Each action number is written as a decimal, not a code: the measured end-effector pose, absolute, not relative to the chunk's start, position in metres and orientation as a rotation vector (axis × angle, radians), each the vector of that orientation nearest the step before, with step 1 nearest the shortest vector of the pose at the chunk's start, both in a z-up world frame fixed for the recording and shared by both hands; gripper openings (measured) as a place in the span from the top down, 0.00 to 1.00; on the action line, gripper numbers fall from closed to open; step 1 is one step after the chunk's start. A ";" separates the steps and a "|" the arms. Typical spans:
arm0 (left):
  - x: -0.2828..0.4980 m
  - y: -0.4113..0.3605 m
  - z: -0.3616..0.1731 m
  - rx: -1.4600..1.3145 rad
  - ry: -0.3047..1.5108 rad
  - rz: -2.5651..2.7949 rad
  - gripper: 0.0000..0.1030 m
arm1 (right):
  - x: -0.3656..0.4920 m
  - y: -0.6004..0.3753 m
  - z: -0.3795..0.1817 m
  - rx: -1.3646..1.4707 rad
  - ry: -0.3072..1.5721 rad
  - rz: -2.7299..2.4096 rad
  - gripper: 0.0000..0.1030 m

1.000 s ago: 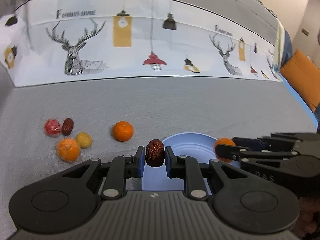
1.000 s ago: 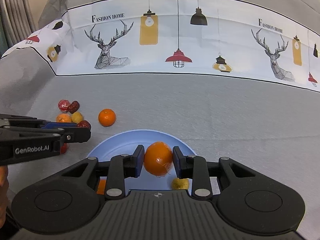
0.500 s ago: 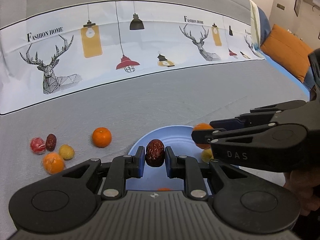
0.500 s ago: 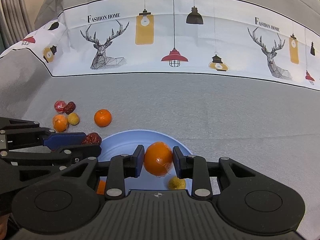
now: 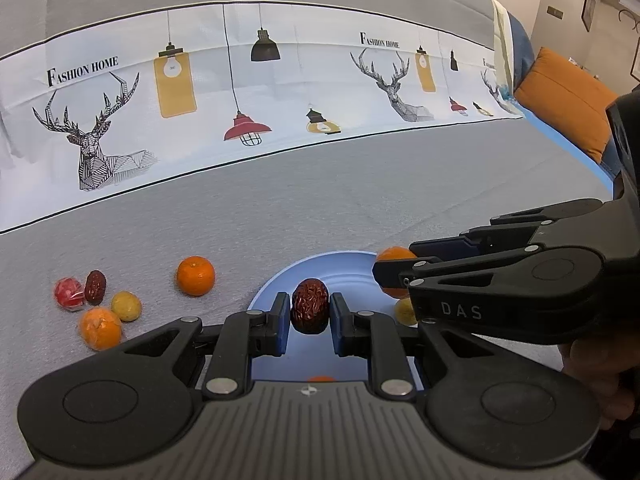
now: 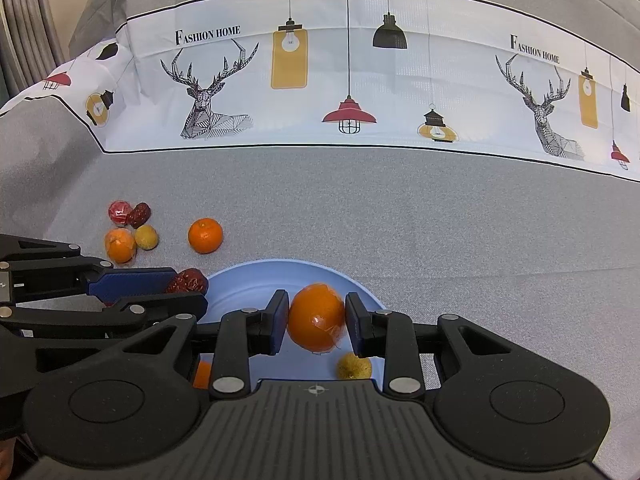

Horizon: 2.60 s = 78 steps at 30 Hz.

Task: Organize fruits
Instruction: 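Carry the date with the left tool while the right tool lowers the orange onto the plate, then open the left tool to drop the red date onto the plate, then move both tools back toward the remaining fruits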

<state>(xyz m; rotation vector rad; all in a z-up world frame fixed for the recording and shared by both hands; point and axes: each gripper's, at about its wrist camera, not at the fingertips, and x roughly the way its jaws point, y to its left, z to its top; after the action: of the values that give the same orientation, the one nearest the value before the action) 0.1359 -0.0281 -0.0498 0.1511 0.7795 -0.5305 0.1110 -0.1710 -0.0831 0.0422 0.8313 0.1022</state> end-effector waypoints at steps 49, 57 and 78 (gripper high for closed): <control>0.149 -0.007 -0.043 0.032 0.781 -0.426 0.75 | 0.112 -0.174 -0.087 0.062 0.835 0.060 0.49; 0.155 0.004 -0.038 -0.002 0.775 -0.348 0.76 | 0.112 -0.173 -0.086 0.061 0.835 0.063 0.49; 0.180 0.073 -0.036 -0.291 0.826 -0.129 0.75 | 0.115 -0.158 -0.084 0.096 0.836 0.106 0.49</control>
<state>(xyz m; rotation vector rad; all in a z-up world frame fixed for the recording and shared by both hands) 0.1802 0.0734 -0.0363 -0.2906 0.8256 -0.1290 0.1154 -0.1578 -0.0839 0.0964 0.8360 0.1061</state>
